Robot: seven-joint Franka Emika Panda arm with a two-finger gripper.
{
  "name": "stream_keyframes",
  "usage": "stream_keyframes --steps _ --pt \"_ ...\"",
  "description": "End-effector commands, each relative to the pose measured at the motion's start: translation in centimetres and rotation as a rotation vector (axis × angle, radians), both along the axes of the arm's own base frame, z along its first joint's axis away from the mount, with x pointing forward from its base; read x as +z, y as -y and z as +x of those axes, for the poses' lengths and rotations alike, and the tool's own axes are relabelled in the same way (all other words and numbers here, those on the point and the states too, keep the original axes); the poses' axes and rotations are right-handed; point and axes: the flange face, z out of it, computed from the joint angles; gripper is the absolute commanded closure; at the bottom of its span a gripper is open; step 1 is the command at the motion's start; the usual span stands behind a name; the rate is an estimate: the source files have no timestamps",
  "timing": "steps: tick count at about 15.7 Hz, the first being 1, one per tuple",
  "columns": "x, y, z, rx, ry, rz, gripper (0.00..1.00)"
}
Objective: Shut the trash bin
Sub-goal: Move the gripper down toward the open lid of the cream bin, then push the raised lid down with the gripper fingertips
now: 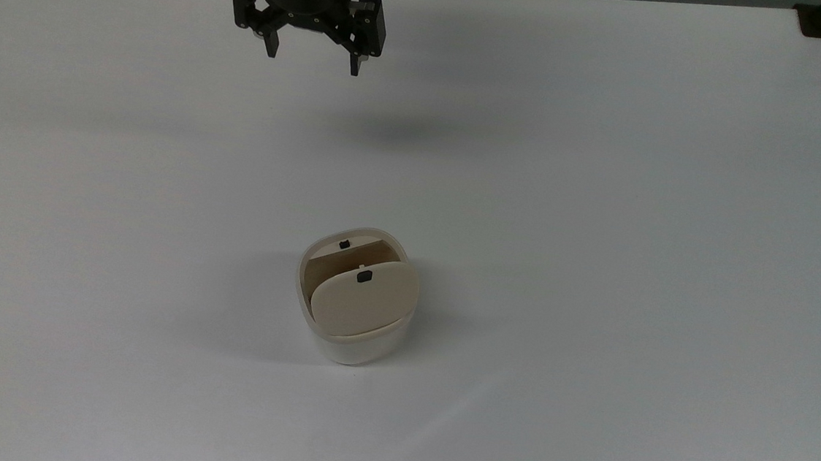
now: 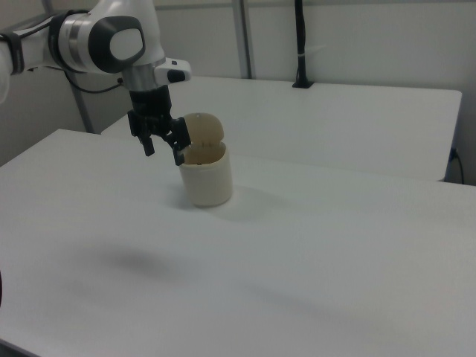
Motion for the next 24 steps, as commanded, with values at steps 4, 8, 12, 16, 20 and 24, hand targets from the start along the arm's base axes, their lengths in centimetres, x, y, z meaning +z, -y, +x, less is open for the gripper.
stream_keyframes --steps 4,8,12,16,20,24 --pt "-0.5 0.9 1.0 0.057 0.002 -0.004 0.10" --pt "-1.3 0.6 2.5 0.131 0.013 0.003 0.64" --pt "0.8 -0.9 6.1 0.165 0.263 0.067 0.82" --pt "2.5 -4.2 9.0 0.193 0.484 0.063 0.97" --pt "3.2 -6.2 10.6 0.192 0.674 0.050 1.00" --pt "1.8 -8.1 11.6 0.217 0.720 0.041 1.00"
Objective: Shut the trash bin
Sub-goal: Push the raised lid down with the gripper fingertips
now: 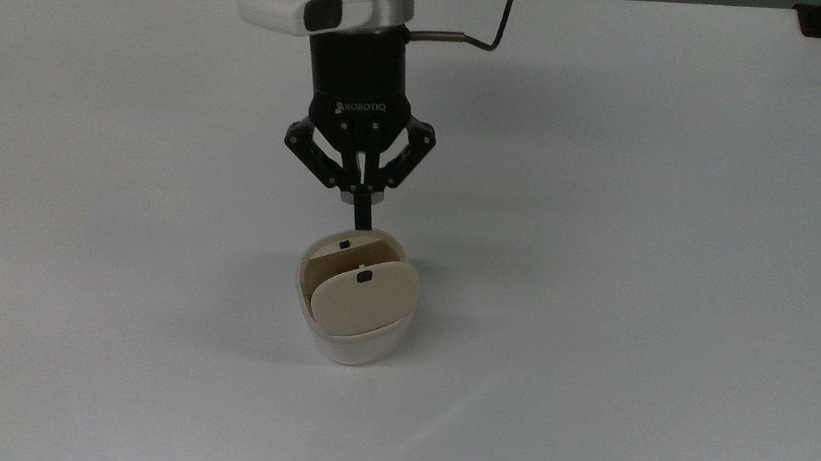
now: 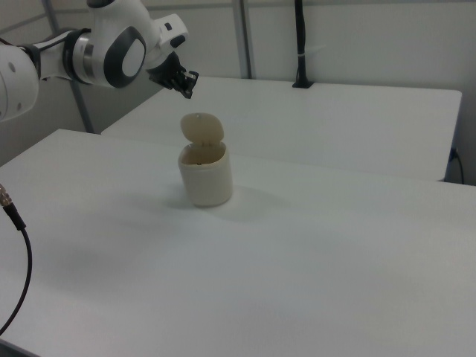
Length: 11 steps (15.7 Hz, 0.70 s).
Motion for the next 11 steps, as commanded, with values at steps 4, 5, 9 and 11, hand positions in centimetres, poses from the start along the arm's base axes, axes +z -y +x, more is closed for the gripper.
stream_keyframes --steps 4,5,9,11 --pt "-1.4 -2.4 2.9 0.017 0.074 -0.015 1.00" --pt "-1.9 -2.4 3.2 0.015 0.072 -0.018 1.00" --pt "-3.8 -2.1 3.9 0.026 0.053 -0.082 1.00" --pt "-4.8 -1.9 4.0 0.037 0.033 -0.121 1.00"
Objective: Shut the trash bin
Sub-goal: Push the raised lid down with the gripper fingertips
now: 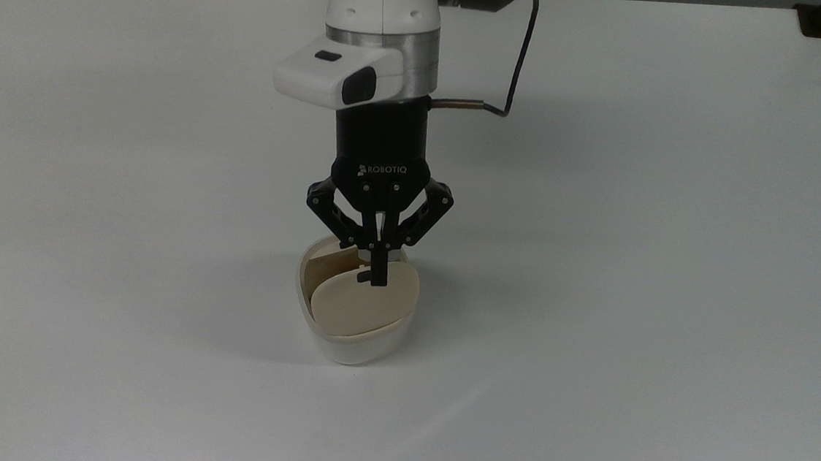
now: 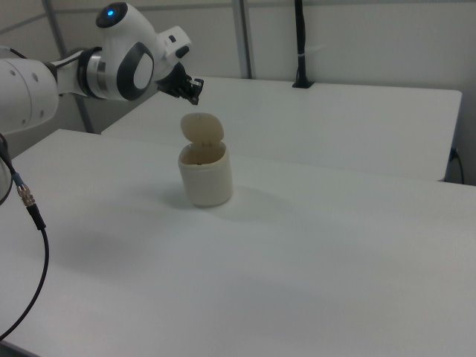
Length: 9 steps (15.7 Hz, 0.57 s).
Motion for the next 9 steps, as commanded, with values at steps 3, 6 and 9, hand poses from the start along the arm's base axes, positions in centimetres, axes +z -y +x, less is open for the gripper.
stream_keyframes --steps 3,6,9 --pt "-1.6 0.5 0.1 0.024 -0.088 -0.102 1.00" --pt "-3.2 0.9 -0.8 0.078 -0.245 -0.138 1.00" --pt "-5.4 0.9 -1.6 0.097 -0.350 -0.132 1.00"
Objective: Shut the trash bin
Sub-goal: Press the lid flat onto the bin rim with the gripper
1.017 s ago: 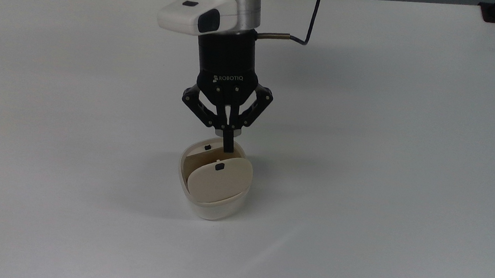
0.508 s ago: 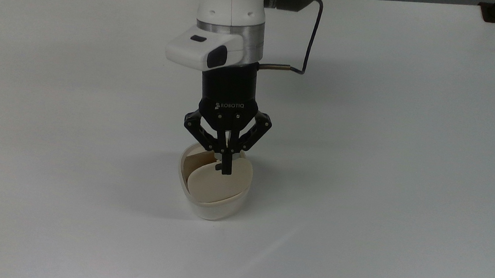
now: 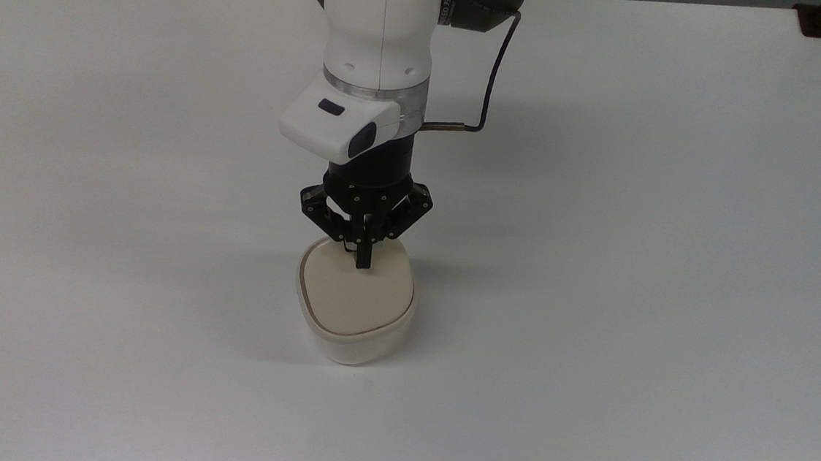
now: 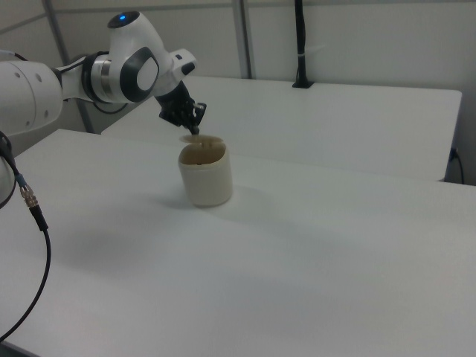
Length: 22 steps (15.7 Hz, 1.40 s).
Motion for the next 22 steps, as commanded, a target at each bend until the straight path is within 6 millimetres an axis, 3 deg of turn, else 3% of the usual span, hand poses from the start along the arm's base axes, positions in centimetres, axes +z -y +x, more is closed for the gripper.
stream_keyframes --steps 1,5,13,17,20,22 --pt "-1.7 0.2 -1.0 0.026 -0.099 0.000 1.00" --pt "-4.8 0.2 -1.5 0.030 -0.152 -0.006 1.00" --pt "-6.4 0.9 -1.7 0.017 -0.184 0.003 1.00" --pt "-8.2 0.9 -2.3 -0.004 -0.227 0.072 1.00" --pt "-7.1 0.7 -2.7 -0.021 -0.226 0.081 1.00" --pt "-3.3 1.3 -4.1 -0.046 -0.233 0.096 0.95"
